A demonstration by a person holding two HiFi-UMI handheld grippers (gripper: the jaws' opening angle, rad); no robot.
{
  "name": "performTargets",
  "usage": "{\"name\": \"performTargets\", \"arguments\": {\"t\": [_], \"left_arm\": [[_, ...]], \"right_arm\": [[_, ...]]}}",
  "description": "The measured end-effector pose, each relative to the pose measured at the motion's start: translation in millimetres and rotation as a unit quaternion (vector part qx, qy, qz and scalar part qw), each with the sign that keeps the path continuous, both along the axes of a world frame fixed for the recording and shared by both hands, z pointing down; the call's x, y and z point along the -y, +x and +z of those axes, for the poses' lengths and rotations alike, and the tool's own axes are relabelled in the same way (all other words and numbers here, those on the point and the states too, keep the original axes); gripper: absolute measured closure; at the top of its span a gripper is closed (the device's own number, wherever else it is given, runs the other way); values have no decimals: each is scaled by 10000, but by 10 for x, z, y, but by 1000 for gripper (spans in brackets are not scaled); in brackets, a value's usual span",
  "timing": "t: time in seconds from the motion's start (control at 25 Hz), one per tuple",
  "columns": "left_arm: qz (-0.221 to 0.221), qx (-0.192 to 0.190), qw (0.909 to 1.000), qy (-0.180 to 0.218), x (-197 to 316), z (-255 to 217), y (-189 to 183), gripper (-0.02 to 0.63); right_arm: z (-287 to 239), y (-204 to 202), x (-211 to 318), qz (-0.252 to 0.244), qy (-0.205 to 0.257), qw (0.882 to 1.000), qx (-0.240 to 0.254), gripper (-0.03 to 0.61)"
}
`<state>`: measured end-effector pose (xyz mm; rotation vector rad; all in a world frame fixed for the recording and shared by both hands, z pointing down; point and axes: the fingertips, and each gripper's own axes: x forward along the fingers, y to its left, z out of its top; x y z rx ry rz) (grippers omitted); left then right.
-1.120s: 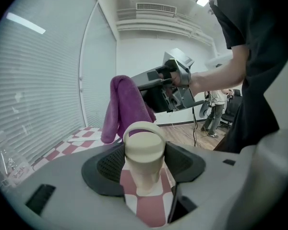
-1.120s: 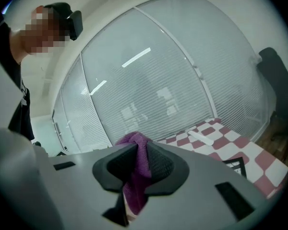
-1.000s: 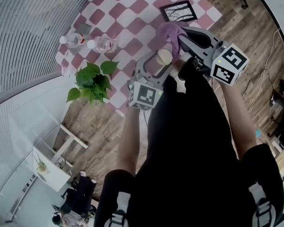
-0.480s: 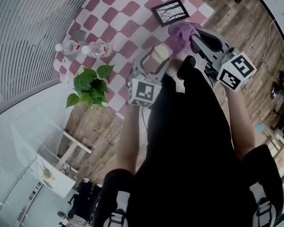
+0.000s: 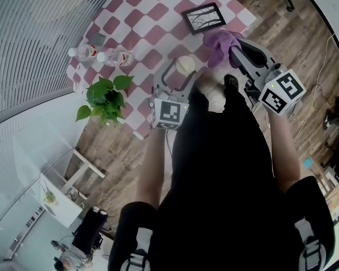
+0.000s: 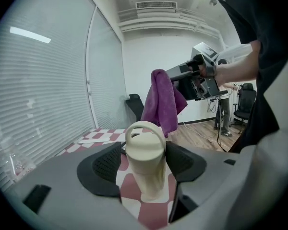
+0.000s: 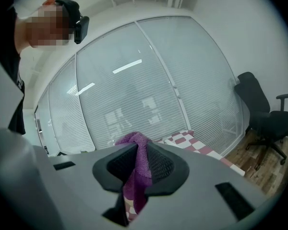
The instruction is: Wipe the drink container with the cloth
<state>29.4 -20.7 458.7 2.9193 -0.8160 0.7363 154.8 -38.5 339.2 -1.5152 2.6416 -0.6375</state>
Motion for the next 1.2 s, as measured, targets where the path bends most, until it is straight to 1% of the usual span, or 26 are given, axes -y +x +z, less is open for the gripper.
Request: {"name": "performTargets", "arguments": {"t": [0.16, 0.28, 0.4, 0.56, 0.64, 0.72, 0.8, 0.92, 1.0, 1.08, 1.16, 1.2], "left_arm": [[-561, -51, 9984, 58, 20, -75, 17, 324], [-1148, -98, 9933, 57, 27, -197, 28, 324], [-1864, -66, 9824, 9, 5, -242, 20, 321], [-2798, -106, 9600, 22, -56, -270, 27, 321], [-3242, -72, 9460, 27, -91, -257, 53, 321], [-3711, -8, 9286, 10, -120, -231, 66, 321], [-4200, -15, 9075, -24, -139, -211, 59, 321], [-4901, -238, 8712, -185, -128, -176, 30, 319], [-5234, -451, 8501, -357, -113, -135, 38, 321], [-5490, -622, 8323, -451, -90, -102, 47, 321], [-5706, -656, 8173, -449, -60, -77, 46, 321], [-5787, -629, 8118, -448, -50, -59, 48, 321]], "right_arm": [[-18, 57, 16, -331, 13, 9994, 60, 503], [-67, 71, 26, -735, 49, 9972, 89, 503], [-89, 104, 43, -1128, 56, 9935, 161, 503], [-90, 154, 53, -1586, 106, 9870, 250, 503], [-94, 190, 48, -1804, 124, 9831, 287, 503], [-94, 234, 18, -2002, 132, 9792, 287, 503], [-89, 274, -22, -2209, 135, 9748, 267, 503], [-73, 332, -65, -2514, 140, 9675, 238, 503], [-54, 378, -99, -2655, 124, 9638, 199, 503], [-37, 412, -117, -2745, 112, 9614, 161, 503], [-31, 433, -117, -2811, 119, 9595, 135, 503], [-32, 442, -118, -2841, 125, 9586, 130, 503]]}}
